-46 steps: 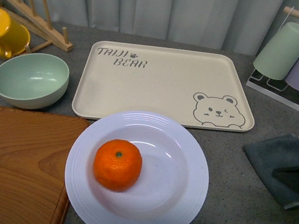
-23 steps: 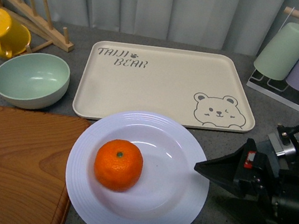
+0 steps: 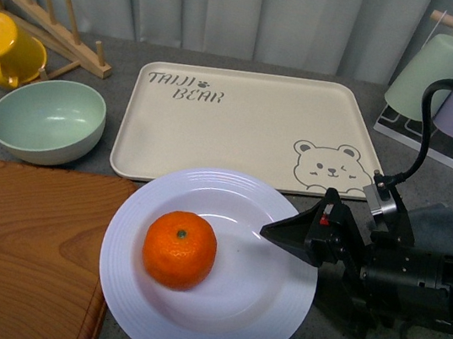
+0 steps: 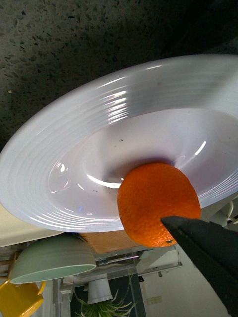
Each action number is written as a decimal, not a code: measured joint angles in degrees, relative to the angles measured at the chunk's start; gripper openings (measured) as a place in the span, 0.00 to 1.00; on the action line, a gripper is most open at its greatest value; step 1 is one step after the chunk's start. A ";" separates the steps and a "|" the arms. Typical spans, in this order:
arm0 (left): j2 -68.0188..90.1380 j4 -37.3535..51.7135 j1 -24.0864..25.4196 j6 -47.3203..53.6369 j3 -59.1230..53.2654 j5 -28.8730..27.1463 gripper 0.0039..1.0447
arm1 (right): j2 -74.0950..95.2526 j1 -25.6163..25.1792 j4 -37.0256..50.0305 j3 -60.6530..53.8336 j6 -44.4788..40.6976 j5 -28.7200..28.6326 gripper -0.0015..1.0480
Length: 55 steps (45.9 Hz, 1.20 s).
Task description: Place orange and plate with both arms
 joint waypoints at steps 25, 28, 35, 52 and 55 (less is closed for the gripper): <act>0.00 0.00 0.00 0.00 0.00 0.00 0.94 | 1.07 -0.35 0.87 0.72 0.85 -1.88 0.02; 0.00 0.00 0.00 0.00 0.00 0.00 0.94 | 1.11 -0.37 1.88 0.52 1.36 -2.21 0.02; 0.00 0.00 0.00 0.00 0.00 0.00 0.94 | 1.14 -0.59 5.20 -0.70 2.27 -2.69 0.02; 0.00 0.00 0.00 0.00 0.00 0.00 0.94 | 1.11 -3.43 22.10 -3.74 12.20 -5.90 0.02; 0.00 0.00 0.00 0.00 0.00 0.00 0.94 | 1.11 -3.61 24.28 -3.69 14.69 -6.34 0.02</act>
